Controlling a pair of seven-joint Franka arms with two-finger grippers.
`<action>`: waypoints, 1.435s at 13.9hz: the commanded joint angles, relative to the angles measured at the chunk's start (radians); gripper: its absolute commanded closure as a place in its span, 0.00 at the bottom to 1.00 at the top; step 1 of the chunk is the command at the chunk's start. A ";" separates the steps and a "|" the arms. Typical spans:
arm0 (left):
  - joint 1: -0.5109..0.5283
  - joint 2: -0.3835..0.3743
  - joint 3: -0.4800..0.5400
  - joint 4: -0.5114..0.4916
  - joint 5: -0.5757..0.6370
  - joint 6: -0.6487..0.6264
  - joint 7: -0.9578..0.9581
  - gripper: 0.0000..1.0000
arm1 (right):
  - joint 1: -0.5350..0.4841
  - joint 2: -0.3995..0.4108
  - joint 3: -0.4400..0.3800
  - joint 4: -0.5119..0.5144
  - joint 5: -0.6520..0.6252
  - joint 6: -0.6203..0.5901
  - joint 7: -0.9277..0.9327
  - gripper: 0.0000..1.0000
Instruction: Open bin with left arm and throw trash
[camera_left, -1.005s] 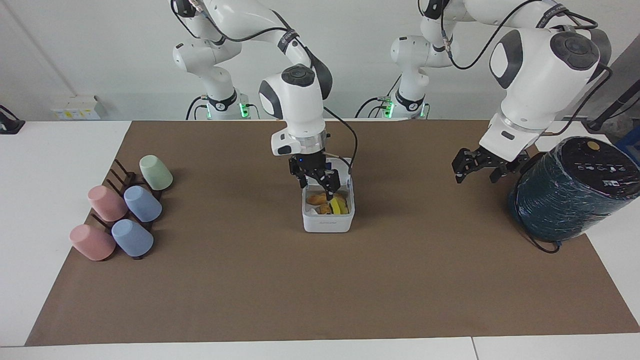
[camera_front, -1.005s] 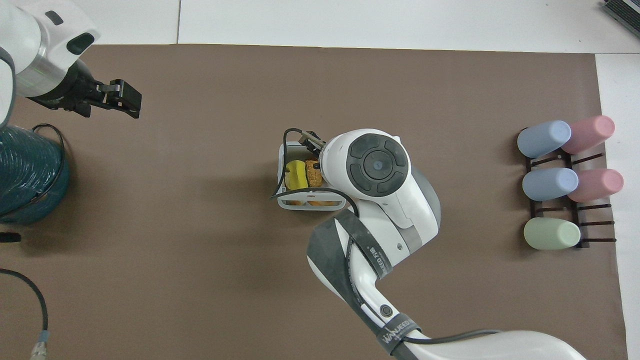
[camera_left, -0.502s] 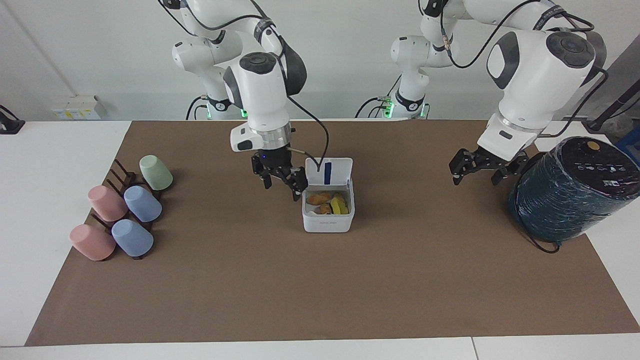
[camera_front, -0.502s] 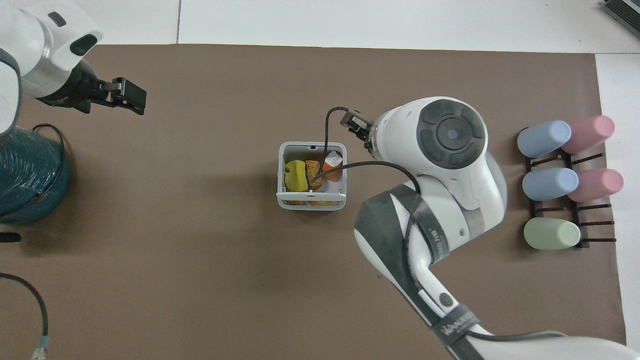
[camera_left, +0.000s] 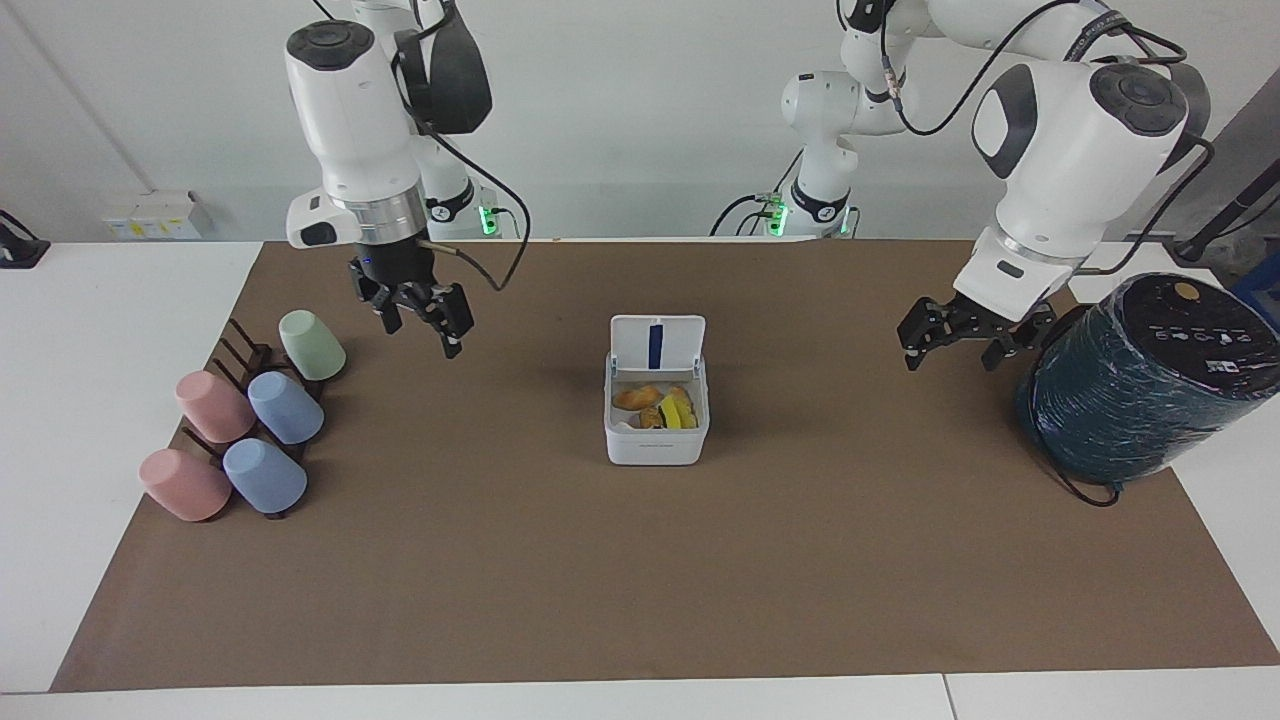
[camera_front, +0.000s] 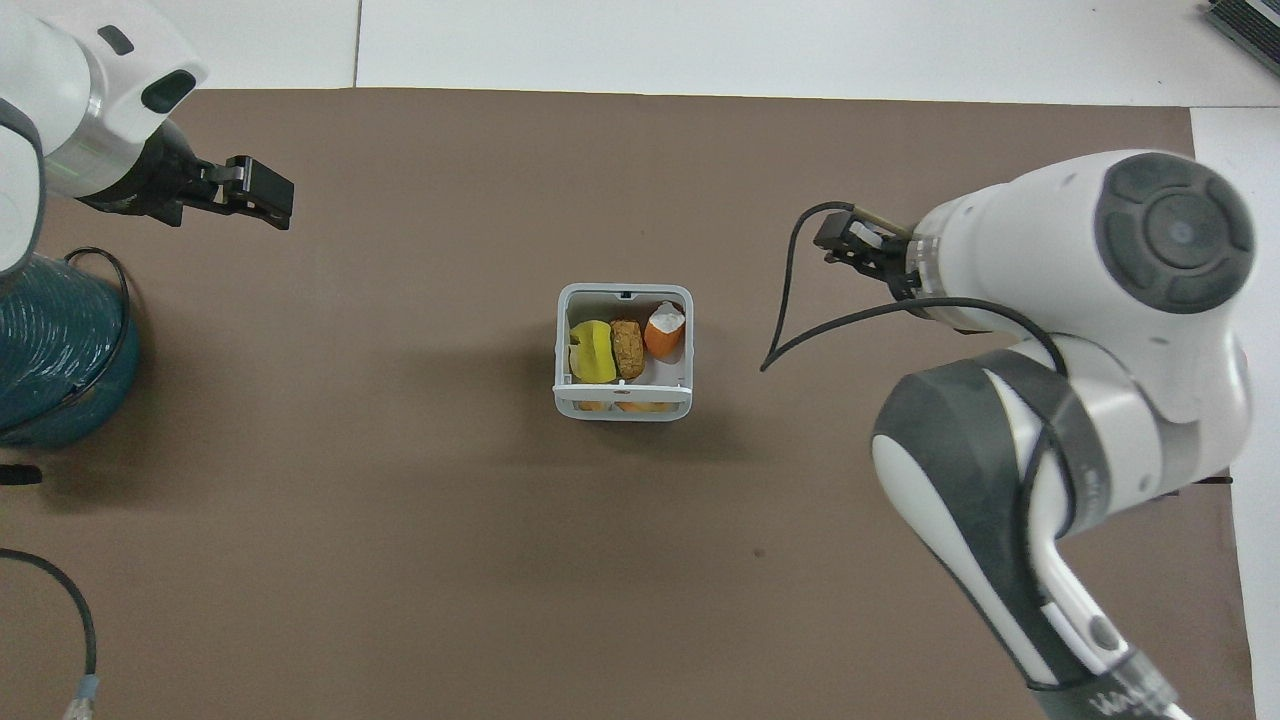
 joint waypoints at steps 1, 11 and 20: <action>0.007 -0.041 0.001 -0.054 -0.012 0.025 0.008 0.00 | -0.078 -0.014 0.008 0.006 0.007 -0.024 -0.212 0.00; 0.004 -0.039 0.001 -0.052 -0.004 0.054 0.015 0.00 | -0.152 -0.043 0.009 0.077 0.012 -0.252 -0.476 0.00; 0.005 -0.039 0.001 -0.054 -0.004 0.051 0.015 0.00 | -0.117 -0.079 0.016 0.013 0.012 -0.255 -0.523 0.00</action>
